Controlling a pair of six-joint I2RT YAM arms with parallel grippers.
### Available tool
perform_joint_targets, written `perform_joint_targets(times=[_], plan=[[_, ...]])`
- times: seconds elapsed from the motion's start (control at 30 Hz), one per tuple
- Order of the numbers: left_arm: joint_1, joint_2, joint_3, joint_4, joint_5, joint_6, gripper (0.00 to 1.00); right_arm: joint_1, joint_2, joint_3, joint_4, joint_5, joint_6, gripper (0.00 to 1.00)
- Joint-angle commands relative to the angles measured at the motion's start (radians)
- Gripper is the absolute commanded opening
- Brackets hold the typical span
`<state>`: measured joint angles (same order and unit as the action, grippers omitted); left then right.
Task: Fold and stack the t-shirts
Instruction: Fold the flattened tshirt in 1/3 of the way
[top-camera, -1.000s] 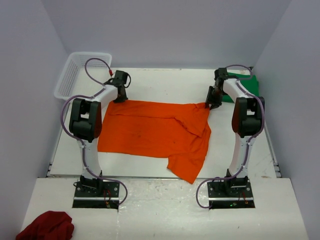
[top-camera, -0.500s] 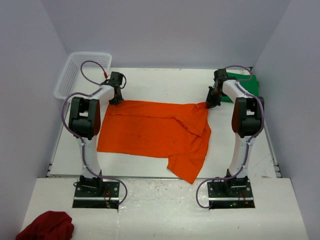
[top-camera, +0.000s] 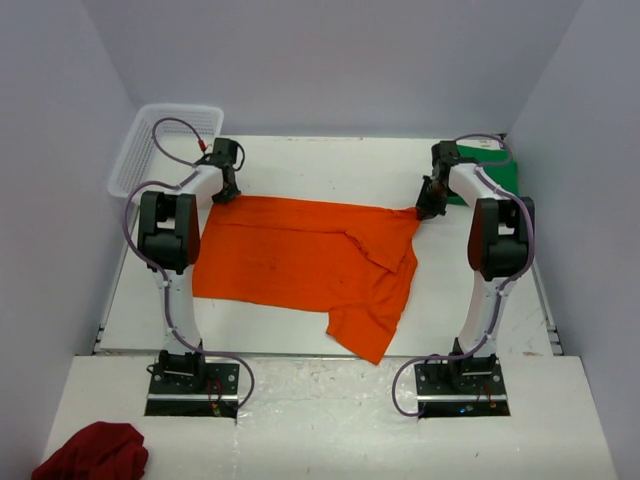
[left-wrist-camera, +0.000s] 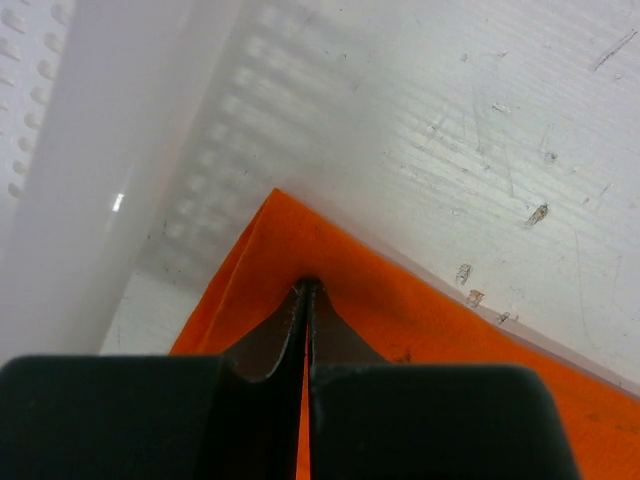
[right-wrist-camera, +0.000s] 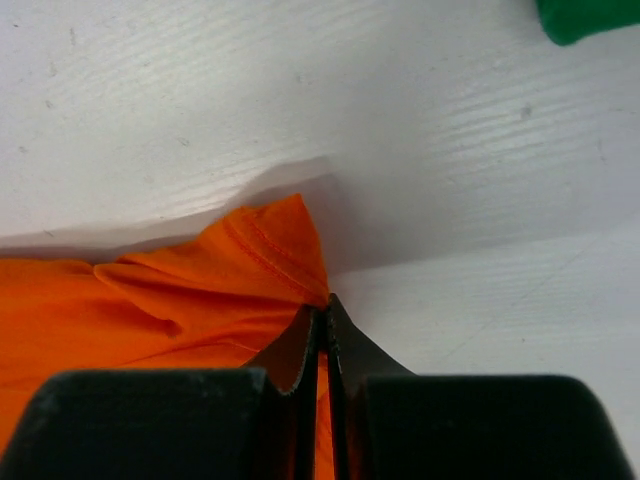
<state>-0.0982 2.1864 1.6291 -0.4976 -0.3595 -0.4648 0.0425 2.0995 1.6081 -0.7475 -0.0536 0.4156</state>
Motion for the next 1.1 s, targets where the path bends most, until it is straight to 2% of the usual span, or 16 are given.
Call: perform_joint_targets(times=[0.0, 0.33, 0.47, 0.5, 0.53, 0.63, 0.67, 0.77, 0.87, 1.07], plan=[[0.026, 0.029, -0.041, -0.015, -0.029, -0.017, 0.0, -0.032, -0.091, -0.034, -0.003, 0.083, 0.028, 0.0], [0.028, 0.015, -0.077, 0.002, -0.019, -0.014, 0.0, -0.075, -0.173, -0.138, 0.049, 0.078, 0.037, 0.0], [0.028, 0.012, -0.081, 0.008, -0.007, -0.008, 0.0, -0.073, -0.174, -0.152, 0.083, 0.012, 0.014, 0.01], [0.028, 0.01, -0.087, 0.016, 0.002, 0.0, 0.0, -0.073, -0.17, -0.148, 0.085, -0.009, 0.002, 0.05], [0.028, 0.006, -0.09, 0.024, 0.017, 0.003, 0.0, -0.072, -0.165, -0.136, 0.092, -0.031, -0.007, 0.17], [0.026, -0.005, -0.097, 0.028, 0.017, 0.003, 0.0, -0.066, -0.168, -0.108, 0.086, -0.043, -0.015, 0.3], [0.026, -0.01, -0.101, 0.03, 0.022, 0.008, 0.0, -0.063, -0.176, -0.106, 0.085, -0.038, -0.018, 0.43], [0.026, -0.042, -0.113, 0.044, 0.036, 0.009, 0.0, -0.055, -0.232, -0.132, 0.099, -0.017, -0.008, 0.56], [0.02, -0.085, -0.124, 0.07, 0.083, 0.015, 0.0, -0.05, -0.292, -0.181, 0.105, -0.02, 0.018, 0.57], [-0.034, -0.163, -0.124, 0.074, 0.119, 0.031, 0.06, 0.089, -0.444, -0.37, 0.172, 0.006, 0.1, 0.57]])
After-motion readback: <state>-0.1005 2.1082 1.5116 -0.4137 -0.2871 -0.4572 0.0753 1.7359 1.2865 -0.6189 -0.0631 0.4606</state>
